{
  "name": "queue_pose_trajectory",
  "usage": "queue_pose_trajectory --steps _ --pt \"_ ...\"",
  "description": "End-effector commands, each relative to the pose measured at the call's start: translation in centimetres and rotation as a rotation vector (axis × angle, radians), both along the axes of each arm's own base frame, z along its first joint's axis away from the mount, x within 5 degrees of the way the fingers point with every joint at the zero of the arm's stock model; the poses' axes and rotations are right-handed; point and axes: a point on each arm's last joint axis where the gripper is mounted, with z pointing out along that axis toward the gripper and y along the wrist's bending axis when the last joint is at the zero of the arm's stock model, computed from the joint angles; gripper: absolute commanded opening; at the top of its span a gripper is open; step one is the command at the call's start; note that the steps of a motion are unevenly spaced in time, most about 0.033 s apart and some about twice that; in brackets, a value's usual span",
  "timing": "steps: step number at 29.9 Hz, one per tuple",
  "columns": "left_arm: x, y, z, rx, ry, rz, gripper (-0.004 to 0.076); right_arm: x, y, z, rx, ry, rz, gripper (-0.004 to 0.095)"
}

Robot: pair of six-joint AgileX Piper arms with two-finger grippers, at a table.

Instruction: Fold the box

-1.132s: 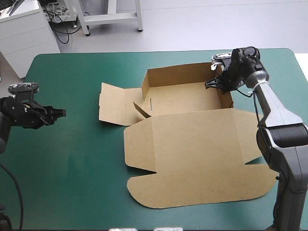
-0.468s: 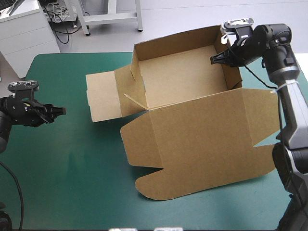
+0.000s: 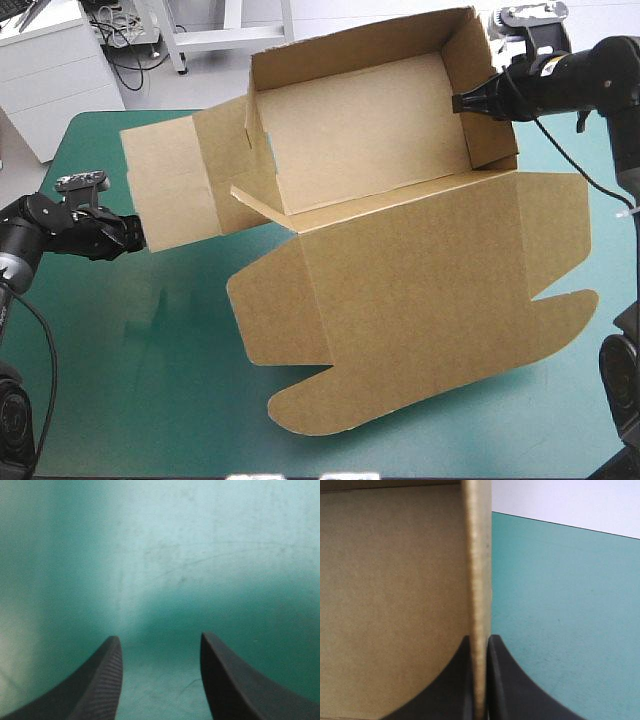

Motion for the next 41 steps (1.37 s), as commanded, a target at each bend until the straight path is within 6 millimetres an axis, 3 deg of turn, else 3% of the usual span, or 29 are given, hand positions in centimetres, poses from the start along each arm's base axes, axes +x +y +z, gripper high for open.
queue_pose_trajectory --steps 1,13,22,31,37,41 --pt "0.6 -0.8 2.1 -0.112 -0.137 -0.015 0.0344 -2.3 -1.0 3.3 0.14 -0.114 0.029 -0.0018" --pt "0.9 -4.9 6.5 -0.682 -0.434 -0.253 0.0344 -1.5 -1.4 2.8 0.204 -0.09 0.059 -0.0018" --pt "0.0 -8.1 9.2 -0.975 -0.54 -0.418 0.0344 0.3 -1.5 1.3 0.194 -0.044 0.051 -0.0018" --pt "-0.4 -8.6 12.1 -0.997 -0.59 -0.523 0.0346 1.7 -1.7 -0.1 0.167 -0.012 0.034 -0.0018" --pt "-0.6 -8.6 14.9 -0.983 -0.654 -0.573 0.0439 2.3 -1.9 -0.5 0.159 -0.009 0.017 -0.0018" --pt "-0.8 -9.2 16.2 -1.0 -0.654 -0.597 0.045 2.5 -1.9 -0.7 0.162 -0.01 0.013 -0.0018"
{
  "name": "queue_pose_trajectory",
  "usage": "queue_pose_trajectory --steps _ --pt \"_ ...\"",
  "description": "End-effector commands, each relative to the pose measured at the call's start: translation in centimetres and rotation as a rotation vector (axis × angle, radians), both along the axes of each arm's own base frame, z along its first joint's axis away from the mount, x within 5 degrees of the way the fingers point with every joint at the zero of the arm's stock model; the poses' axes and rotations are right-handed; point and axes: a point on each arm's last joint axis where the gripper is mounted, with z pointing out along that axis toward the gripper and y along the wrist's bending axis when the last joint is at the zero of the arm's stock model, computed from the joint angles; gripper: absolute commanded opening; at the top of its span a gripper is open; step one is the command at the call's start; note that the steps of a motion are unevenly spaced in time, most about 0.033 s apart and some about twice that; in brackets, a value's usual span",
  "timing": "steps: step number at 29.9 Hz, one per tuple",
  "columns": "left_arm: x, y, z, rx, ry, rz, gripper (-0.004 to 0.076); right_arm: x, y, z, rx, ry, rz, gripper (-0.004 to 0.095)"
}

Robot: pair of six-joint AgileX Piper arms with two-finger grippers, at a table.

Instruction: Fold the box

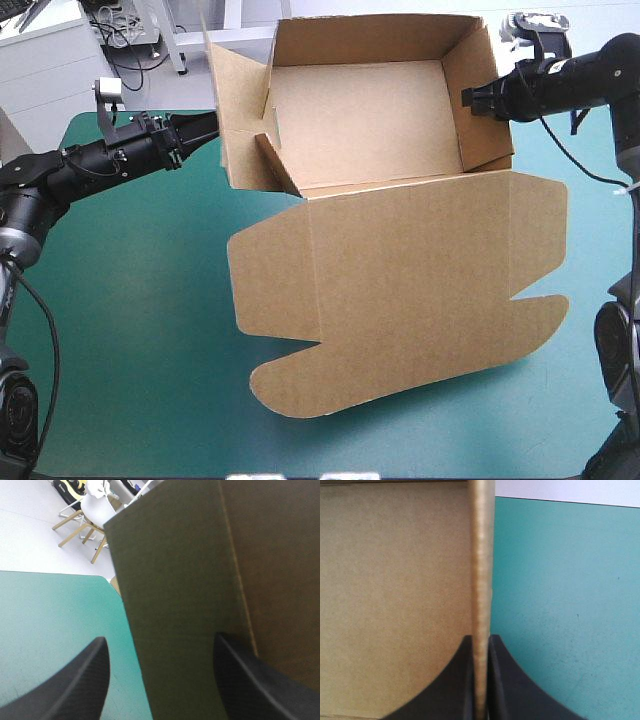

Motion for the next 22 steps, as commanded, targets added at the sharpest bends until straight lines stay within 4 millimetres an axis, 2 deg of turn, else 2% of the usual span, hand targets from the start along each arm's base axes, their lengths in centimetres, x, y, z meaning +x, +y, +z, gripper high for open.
queue_pose_trajectory --steps 1,5,12,17,22 --pt "-2.1 -1.1 4.2 -0.139 -0.098 -0.121 0.045 -1.6 0.2 2.9 0.053 -0.11 -0.006 -0.0018" --pt "-2.5 -2.3 5.5 -0.128 -0.131 -0.152 0.0452 -1.5 0.1 2.8 0.051 -0.107 -0.008 -0.0018" --pt "-2.9 -4.4 7.5 0.024 -0.153 -0.134 0.0471 -1.4 0.1 2.8 0.052 -0.107 -0.008 -0.0018" --pt "-3.1 -4.4 8.6 0.054 -0.149 -0.104 0.0475 -1.4 0.1 2.8 0.055 -0.105 -0.011 -0.0018" --pt "-2.9 -4.3 8.5 0.095 -0.113 -0.073 0.0475 -1.4 0.2 2.8 0.072 -0.098 -0.023 -0.0017"
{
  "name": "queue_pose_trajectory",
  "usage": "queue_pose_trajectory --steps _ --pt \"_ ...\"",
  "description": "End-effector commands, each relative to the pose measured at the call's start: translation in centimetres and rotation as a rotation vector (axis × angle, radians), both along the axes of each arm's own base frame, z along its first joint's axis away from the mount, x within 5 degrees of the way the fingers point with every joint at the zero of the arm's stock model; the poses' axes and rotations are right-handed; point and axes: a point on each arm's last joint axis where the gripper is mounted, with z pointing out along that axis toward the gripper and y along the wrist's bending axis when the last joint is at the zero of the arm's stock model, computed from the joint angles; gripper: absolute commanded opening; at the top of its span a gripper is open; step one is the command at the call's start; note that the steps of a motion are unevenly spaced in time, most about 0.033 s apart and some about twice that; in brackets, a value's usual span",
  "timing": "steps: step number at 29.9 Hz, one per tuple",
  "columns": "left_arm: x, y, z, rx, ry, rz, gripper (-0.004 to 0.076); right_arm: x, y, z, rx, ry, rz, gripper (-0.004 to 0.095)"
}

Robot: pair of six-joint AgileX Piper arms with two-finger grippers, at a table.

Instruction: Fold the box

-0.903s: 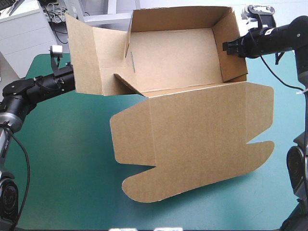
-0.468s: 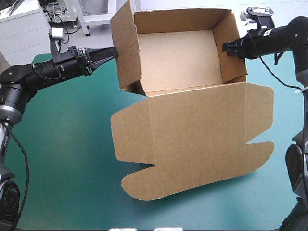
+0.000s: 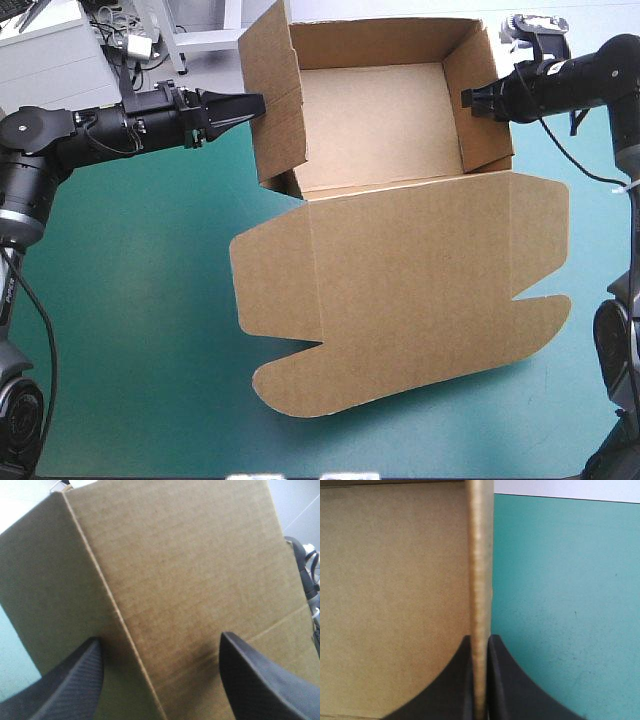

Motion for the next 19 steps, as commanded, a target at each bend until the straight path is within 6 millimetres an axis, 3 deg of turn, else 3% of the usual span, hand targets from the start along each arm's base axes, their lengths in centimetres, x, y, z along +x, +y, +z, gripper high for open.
queue_pose_trajectory --steps 1,12,19 --pt "-1.4 0.0 2.5 -0.056 -0.04 0.02 0.0475 -1.6 0.3 3.1 0.075 -0.107 -0.017 -0.0017" --pt "-1.2 0.1 2.4 -0.077 0.01 0.046 0.0475 -1.7 0.6 3.0 0.083 -0.095 -0.026 -0.0017" --pt "-1.6 -1.0 2.8 -0.06 0.016 0.028 0.0475 -1.6 2.0 2.9 0.028 -0.1 -0.043 -0.0015"
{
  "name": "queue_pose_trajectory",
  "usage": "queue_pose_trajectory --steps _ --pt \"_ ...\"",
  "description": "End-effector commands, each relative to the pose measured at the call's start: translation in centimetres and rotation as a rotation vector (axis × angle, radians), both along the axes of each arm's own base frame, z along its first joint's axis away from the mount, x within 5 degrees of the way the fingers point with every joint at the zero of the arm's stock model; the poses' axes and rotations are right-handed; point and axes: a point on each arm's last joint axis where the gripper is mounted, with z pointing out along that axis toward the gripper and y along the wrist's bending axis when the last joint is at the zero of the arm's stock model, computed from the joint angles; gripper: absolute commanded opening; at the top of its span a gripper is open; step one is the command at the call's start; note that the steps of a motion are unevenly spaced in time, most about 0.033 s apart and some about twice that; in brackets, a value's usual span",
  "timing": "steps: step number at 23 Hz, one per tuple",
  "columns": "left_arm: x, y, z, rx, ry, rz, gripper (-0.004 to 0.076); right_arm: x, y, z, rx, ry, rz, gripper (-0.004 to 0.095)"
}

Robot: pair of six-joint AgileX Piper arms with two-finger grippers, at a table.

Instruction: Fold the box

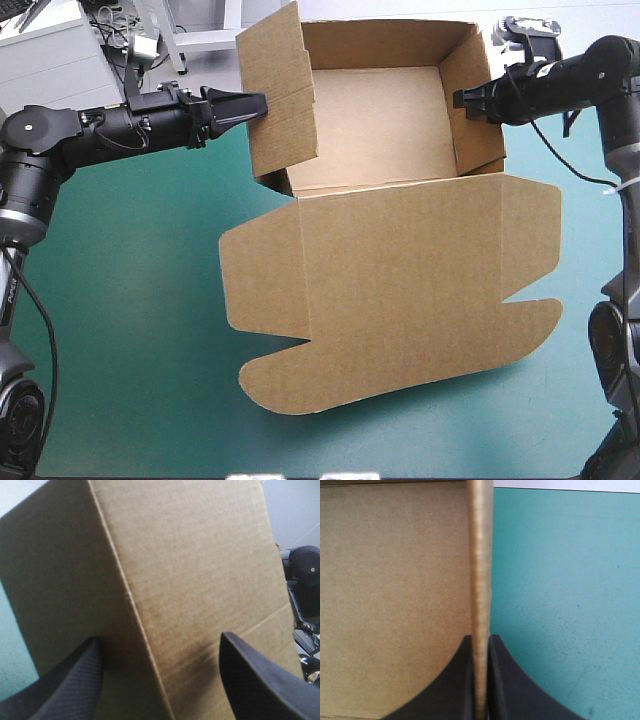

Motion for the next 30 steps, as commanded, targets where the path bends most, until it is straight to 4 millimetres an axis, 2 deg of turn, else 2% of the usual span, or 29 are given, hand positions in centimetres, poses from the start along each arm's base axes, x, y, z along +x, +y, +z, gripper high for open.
queue_pose_trajectory --steps 1,8,17,20,22,28,30 --pt "-1.9 -0.7 3.1 -0.049 -0.067 -0.002 0.0475 -1.5 0.9 3.0 0.031 -0.127 -0.019 -0.0016" --pt "-1.8 -1.7 3.6 0.127 -0.042 0.043 0.0475 -1.4 1.4 2.9 0.058 -0.112 -0.027 -0.0015" --pt "1.0 -4.5 2.7 0.322 0.06 0.074 0.0475 -0.6 2.3 1.6 0.038 -0.063 -0.042 -0.0012" --pt "2.1 -5.6 1.5 0.49 0.116 0.109 0.0475 0.0 3.4 0.6 -0.029 -0.043 -0.054 -0.0007" --pt "3.0 -6.3 0.2 0.587 0.155 0.13 0.0473 0.4 3.9 0.3 0.001 -0.038 -0.064 -0.0007" --pt "5.9 -6.9 -2.9 0.675 0.224 0.187 0.0469 1.4 4.3 -0.9 0.023 -0.001 -0.091 -0.0007" --pt "6.7 -7.0 -3.9 0.696 0.248 0.199 0.0436 1.8 4.8 -1.7 -0.01 0.019 -0.093 0.0"
